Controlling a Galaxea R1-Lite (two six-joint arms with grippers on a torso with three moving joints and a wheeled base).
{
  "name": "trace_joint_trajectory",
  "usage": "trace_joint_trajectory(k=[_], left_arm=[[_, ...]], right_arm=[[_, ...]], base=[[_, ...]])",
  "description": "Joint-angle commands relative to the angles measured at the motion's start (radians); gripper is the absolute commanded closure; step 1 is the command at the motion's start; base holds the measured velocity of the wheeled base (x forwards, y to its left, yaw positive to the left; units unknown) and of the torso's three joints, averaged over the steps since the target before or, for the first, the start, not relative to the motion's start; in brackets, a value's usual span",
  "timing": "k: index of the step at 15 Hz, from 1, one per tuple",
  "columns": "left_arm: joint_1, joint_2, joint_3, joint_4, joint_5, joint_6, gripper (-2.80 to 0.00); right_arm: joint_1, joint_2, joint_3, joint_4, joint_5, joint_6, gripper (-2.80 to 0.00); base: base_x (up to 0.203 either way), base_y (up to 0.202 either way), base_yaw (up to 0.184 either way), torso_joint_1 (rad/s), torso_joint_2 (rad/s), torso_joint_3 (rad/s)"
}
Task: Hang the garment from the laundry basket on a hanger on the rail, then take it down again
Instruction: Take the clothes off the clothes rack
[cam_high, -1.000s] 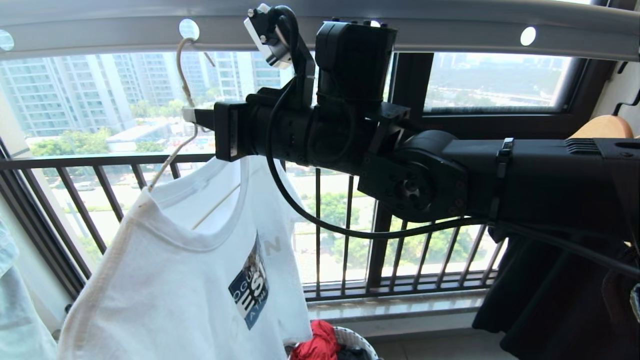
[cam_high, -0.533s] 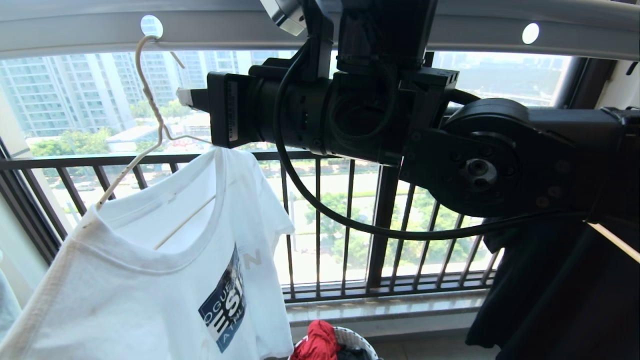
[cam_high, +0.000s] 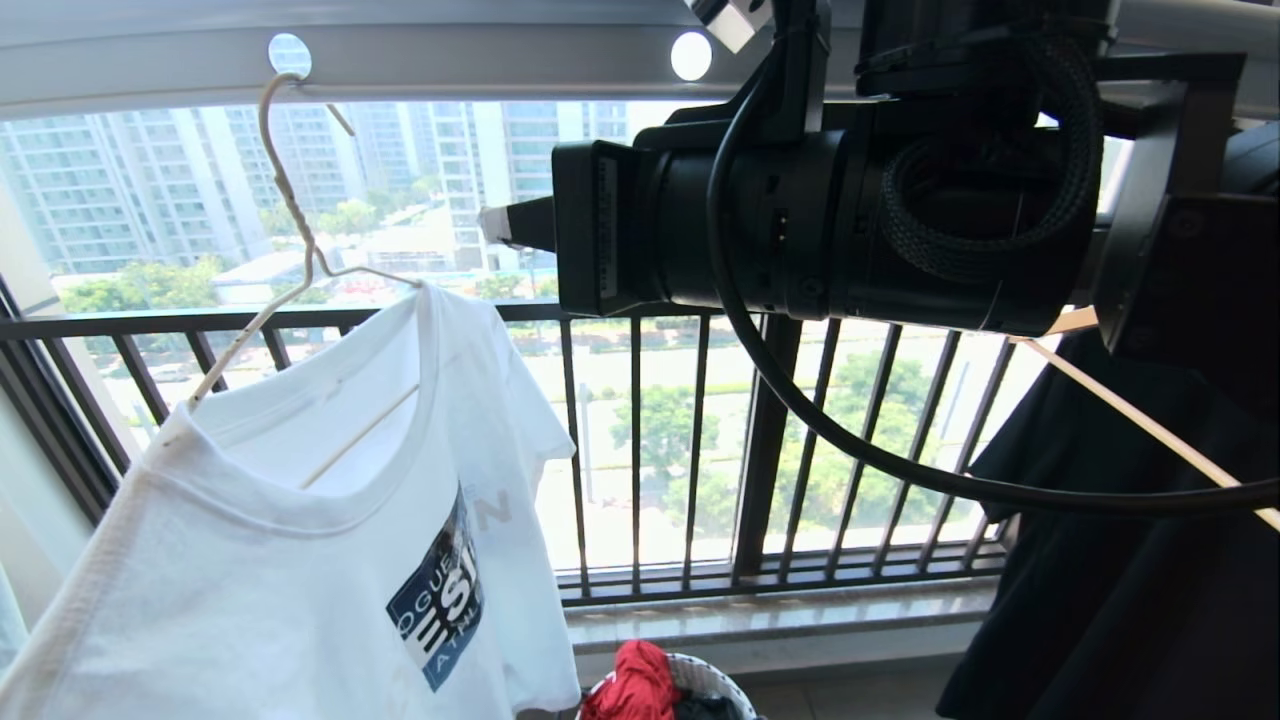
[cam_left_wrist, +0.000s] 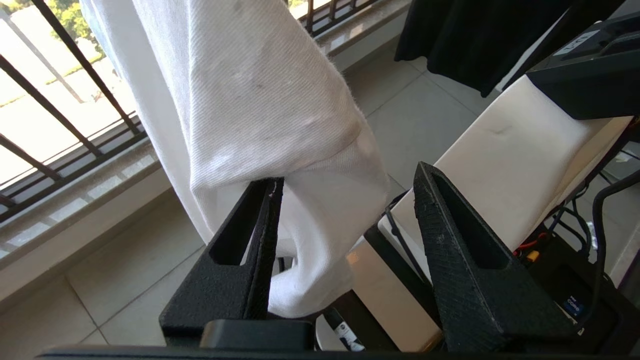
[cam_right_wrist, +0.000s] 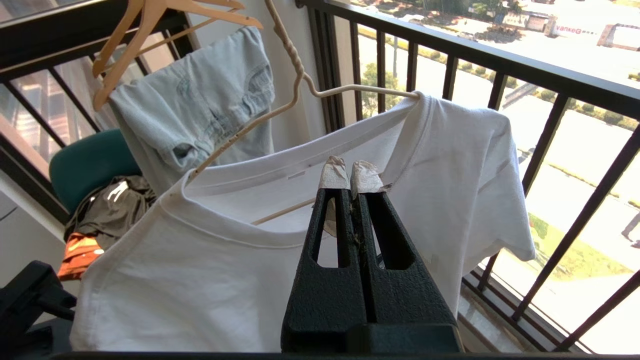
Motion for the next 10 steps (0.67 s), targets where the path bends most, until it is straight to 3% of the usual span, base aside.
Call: trace_joint_trajectory(k=[1, 3, 6, 7, 10], left_arm=[[-0.001, -0.014, -0.048, 0.021, -0.004, 0.001, -2.80], [0.000, -0.028, -0.112, 0.024, -0.004, -0.038, -2.80], [0.001, -0.021, -0.258, 0.015, 0.005, -0.216, -2.80], [-0.001, -0.025, -0.272, 0.011, 0.004, -0.240, 0.00], [-0.001, -0.019, -0.274, 0.008, -0.007, -0.247, 0.00]], right_arm=[[-0.030, -0.056, 0.053, 0.000, -0.014, 0.003, 0.00], [-0.062, -0.091, 0.112, 0.000, -0.015, 0.005, 0.00], [-0.105, -0.152, 0.219, -0.003, -0.020, 0.005, 0.00], [-0.127, -0.170, 0.243, -0.003, -0.029, 0.005, 0.00], [-0.175, -0.230, 0.331, -0.003, -0.041, 0.007, 0.00]], base=[[0.000, 0.000, 0.000, 0.000, 0.00, 0.000], [0.000, 0.000, 0.000, 0.000, 0.00, 0.000], [0.000, 0.000, 0.000, 0.000, 0.00, 0.000], [0.000, 0.000, 0.000, 0.000, 0.00, 0.000], [0.000, 0.000, 0.000, 0.000, 0.00, 0.000]])
